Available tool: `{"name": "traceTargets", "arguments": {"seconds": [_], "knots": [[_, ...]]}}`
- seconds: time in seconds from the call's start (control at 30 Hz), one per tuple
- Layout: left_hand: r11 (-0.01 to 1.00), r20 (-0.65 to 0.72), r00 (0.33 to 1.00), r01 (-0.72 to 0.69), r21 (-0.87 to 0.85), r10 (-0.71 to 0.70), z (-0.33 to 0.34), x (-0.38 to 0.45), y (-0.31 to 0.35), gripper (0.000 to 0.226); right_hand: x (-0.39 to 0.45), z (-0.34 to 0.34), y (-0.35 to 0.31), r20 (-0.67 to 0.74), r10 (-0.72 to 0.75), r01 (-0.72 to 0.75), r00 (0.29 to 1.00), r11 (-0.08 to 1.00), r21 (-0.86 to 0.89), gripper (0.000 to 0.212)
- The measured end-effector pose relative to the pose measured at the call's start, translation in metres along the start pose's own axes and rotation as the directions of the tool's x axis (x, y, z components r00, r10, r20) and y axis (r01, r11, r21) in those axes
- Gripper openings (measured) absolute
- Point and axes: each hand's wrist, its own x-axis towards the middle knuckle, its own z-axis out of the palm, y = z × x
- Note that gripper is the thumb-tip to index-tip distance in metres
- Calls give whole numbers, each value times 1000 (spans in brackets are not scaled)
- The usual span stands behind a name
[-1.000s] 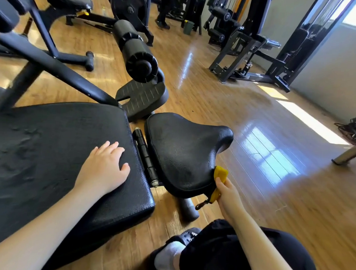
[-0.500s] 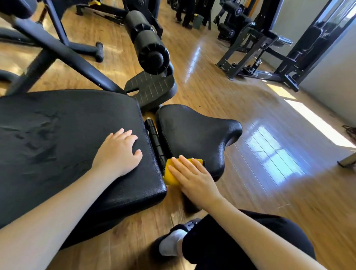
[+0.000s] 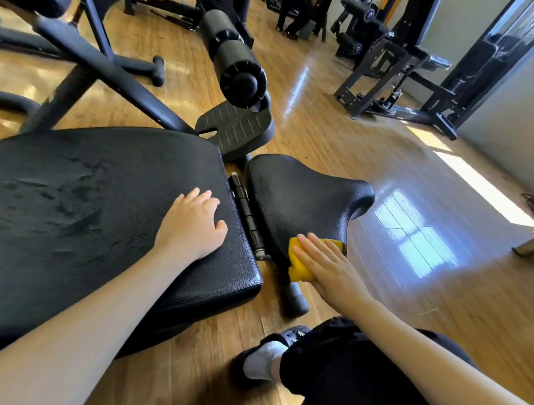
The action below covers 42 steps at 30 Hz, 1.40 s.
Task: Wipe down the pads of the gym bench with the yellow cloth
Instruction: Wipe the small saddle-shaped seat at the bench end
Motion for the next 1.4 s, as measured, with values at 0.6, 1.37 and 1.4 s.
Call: {"name": "traceTargets", "arguments": {"seconds": [0.6, 1.37, 1.4], "knots": [[991, 73, 997, -23, 129, 14, 0, 0, 0, 58, 5, -8, 22, 21, -84, 81, 996, 991, 111, 58], [996, 92, 996, -14, 83, 6, -3, -1, -1, 55, 19, 6, 42, 1, -456, 455, 890, 887, 81, 55], [997, 89, 996, -14, 79, 7, -3, -1, -1, 54, 15, 7, 52, -5, -454, 452, 891, 885, 108, 56]]}}
